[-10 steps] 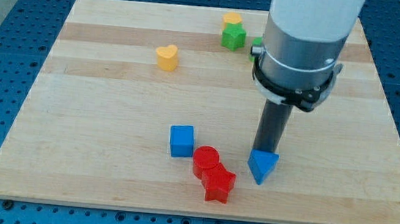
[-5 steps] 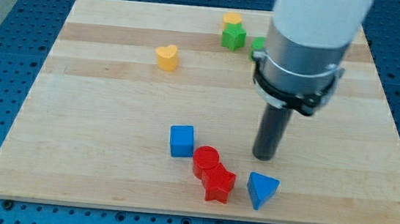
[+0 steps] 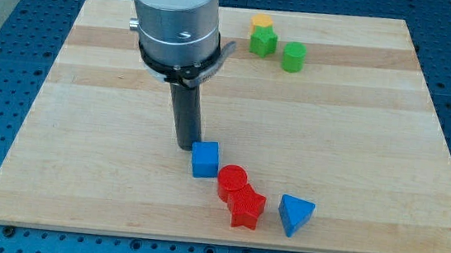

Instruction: Move blue cube closer to the red star

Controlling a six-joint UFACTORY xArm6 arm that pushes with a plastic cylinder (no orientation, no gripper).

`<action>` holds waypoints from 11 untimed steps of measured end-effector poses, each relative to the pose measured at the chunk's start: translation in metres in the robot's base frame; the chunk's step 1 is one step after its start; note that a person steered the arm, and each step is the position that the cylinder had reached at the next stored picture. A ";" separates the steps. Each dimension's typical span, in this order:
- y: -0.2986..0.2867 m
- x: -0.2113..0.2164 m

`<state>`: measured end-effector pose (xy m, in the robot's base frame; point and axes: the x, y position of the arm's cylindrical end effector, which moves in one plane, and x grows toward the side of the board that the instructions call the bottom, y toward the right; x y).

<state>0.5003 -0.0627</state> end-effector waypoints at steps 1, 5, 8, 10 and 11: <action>0.003 0.010; 0.003 0.056; 0.000 0.051; 0.005 0.047; 0.019 0.051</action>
